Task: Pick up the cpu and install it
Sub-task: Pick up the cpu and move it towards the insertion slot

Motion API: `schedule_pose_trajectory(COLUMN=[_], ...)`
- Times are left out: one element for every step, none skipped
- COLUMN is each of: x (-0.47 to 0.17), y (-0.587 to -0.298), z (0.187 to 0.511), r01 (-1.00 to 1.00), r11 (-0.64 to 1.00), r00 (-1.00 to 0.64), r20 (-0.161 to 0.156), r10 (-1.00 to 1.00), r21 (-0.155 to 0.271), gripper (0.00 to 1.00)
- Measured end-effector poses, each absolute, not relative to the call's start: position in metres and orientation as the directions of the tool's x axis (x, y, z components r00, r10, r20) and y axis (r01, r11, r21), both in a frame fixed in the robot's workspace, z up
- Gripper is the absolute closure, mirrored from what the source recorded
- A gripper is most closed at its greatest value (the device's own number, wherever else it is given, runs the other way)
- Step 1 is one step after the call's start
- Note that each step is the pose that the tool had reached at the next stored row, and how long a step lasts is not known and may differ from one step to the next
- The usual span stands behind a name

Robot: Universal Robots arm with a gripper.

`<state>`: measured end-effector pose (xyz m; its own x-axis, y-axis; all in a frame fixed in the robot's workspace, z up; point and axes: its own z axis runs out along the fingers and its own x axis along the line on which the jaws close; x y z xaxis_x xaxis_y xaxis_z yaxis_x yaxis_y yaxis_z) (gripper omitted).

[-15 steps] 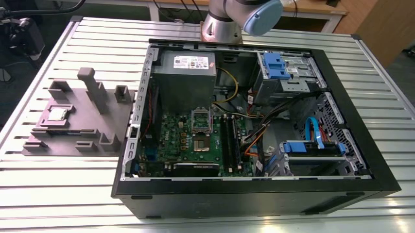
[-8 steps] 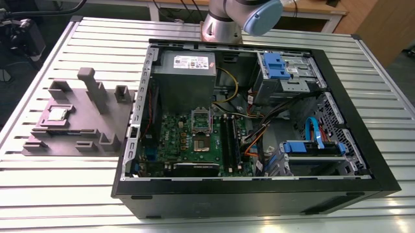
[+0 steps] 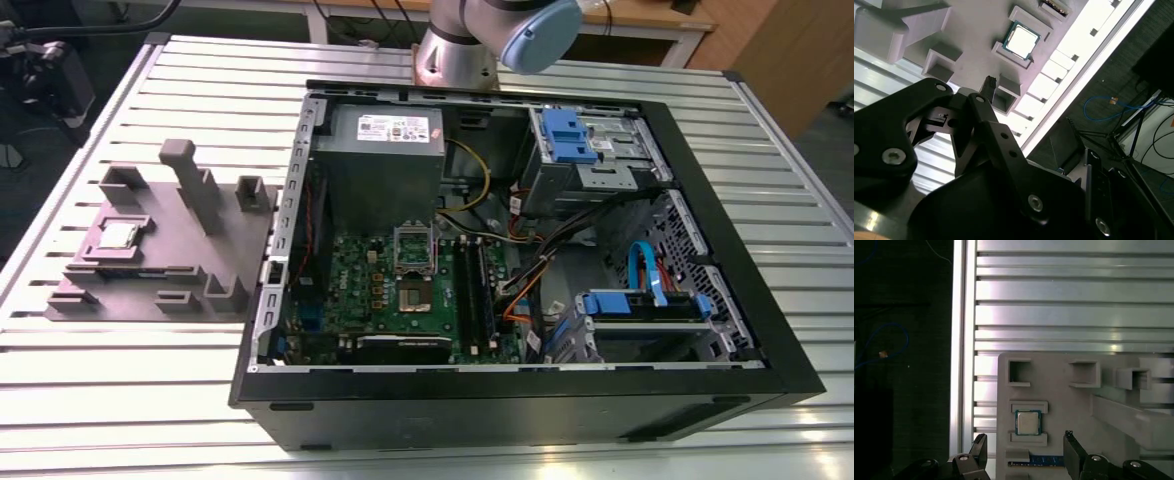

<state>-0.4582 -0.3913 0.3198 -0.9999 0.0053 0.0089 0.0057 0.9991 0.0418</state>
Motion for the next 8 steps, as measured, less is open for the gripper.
schedule_pose_trajectory(x=[-0.4582, -0.4582, -0.4582, -0.4582, -0.4582, -0.4582, -0.4582, -0.4582], y=[-0.3913, -0.3913, -0.3913, -0.3913, -0.3913, -0.3913, -0.3913, -0.3913], z=[0.3196, 0.3193, 0.319, 0.3187, 0.3184, 0.318, 0.3177, 0.3175], r01=[0.006, 0.006, 0.006, 0.006, 0.006, 0.006, 0.006, 0.006], r11=[0.999, 0.999, 0.999, 0.999, 0.999, 0.999, 0.999, 0.999], r00=[-1.0, -1.0, -1.0, -1.0, -1.0, -1.0, -1.0, -1.0], r20=[0.009, 0.009, 0.009, 0.009, 0.009, 0.009, 0.009, 0.009], r10=[0.005, 0.005, 0.005, 0.005, 0.005, 0.005, 0.005, 0.005], r21=[0.042, 0.042, 0.042, 0.042, 0.042, 0.042, 0.042, 0.042], gripper=[0.29, 0.29, 0.29, 0.29, 0.29, 0.29, 0.29, 0.29])
